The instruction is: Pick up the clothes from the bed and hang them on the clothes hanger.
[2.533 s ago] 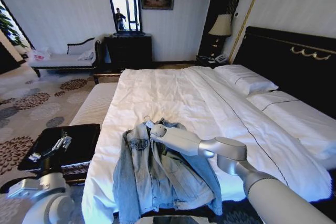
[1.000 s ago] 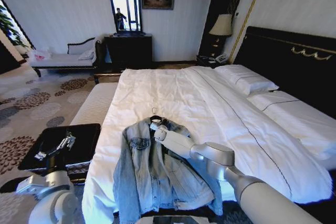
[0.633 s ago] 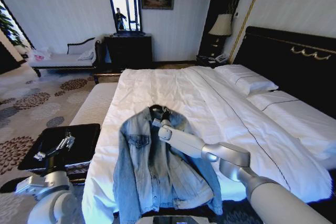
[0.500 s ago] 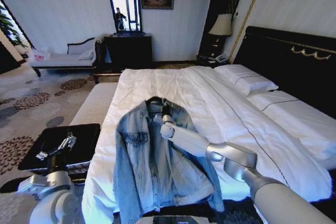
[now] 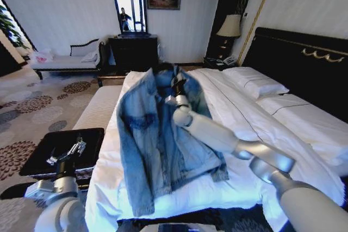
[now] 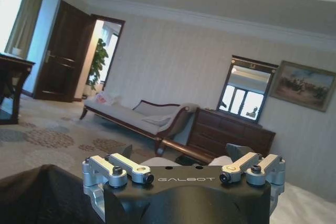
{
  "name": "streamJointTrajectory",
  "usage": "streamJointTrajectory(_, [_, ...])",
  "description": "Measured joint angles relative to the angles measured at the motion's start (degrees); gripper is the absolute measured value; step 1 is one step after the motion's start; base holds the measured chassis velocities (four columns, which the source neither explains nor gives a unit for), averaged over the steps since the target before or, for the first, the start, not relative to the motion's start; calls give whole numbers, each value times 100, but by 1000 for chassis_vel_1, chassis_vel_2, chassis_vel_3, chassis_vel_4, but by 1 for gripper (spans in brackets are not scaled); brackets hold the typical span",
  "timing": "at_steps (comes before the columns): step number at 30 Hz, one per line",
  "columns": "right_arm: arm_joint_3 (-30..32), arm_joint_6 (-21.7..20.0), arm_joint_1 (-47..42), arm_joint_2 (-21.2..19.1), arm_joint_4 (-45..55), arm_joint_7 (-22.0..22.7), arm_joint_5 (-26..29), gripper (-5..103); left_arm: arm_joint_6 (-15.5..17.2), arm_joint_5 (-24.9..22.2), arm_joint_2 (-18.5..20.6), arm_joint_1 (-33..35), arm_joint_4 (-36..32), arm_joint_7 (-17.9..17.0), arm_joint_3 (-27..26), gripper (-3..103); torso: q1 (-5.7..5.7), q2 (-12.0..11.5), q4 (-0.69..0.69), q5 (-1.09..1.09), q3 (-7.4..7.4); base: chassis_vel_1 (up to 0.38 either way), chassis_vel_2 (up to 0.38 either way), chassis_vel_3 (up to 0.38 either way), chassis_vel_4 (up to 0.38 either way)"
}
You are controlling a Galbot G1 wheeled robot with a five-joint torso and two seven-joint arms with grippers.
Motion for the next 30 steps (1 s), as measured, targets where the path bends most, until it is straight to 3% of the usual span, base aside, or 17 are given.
streamJointTrajectory(4, [507, 207, -128, -357, 566, -16, 191, 22, 43, -29, -6, 67, -153, -26, 72, 100, 0, 0, 0, 2, 0, 0, 0, 0, 0])
streamJointTrajectory(8, [1423, 905, -510, -829, 1420, -324, 444, 22, 89, 115, -41, 156, -248, -90, 170, 100, 0, 0, 3, 0, 0, 0, 0, 0, 0])
streamJointTrajectory(11, [1739, 1212, -698, -983, 1681, -455, 567, 21, 95, 178, -56, 184, -265, -100, 207, 100, -1, 0, 4, 0, 0, 0, 0, 0, 0])
streamJointTrajectory(13, [2191, 1599, -1042, -1211, 2097, -621, 1043, 21, 119, 278, -91, 209, -282, -125, 280, 100, -1, 0, 2, 0, -1, 0, 0, 0, 0])
streamJointTrajectory(14, [2191, 1599, -1042, -1211, 2097, -621, 1043, 21, 119, 278, -91, 209, -282, -125, 280, 100, -1, 0, 2, 0, -1, 0, 0, 0, 0])
streamJointTrajectory(18, [2762, 2060, -1611, -1441, 2628, -834, 2230, 20, 124, 473, -170, 216, -257, -144, 431, 100, -1, 0, 2, 2, 0, 0, 0, 0, 0])
streamJointTrajectory(19, [2762, 2060, -1611, -1441, 2628, -834, 2230, 20, 124, 473, -170, 216, -257, -144, 431, 100, -1, 0, 2, 2, 0, 0, 0, 0, 0])
streamJointTrajectory(22, [2994, 2475, -1773, -1576, 2896, -1137, 3251, 20, 124, 589, -214, 199, -205, -153, 520, 100, -1, 0, 2, 0, 0, 0, 0, 0, 0])
streamJointTrajectory(23, [2994, 2475, -1773, -1576, 2896, -1137, 3251, 20, 124, 589, -214, 199, -205, -153, 520, 100, -1, 0, 2, 0, 0, 0, 0, 0, 0])
streamJointTrajectory(26, [2965, 2577, -1531, -1623, 2977, -1309, 4164, 20, 129, 614, -232, 165, -174, -165, 535, 100, -1, 0, 3, -1, 0, 0, 0, 0, 0])
streamJointTrajectory(30, [2819, 2585, -1126, -1619, 2987, -1395, 4924, 20, 135, 615, -226, 161, -149, -170, 505, 100, -1, 0, 4, -3, 1, 0, 0, 0, 0])
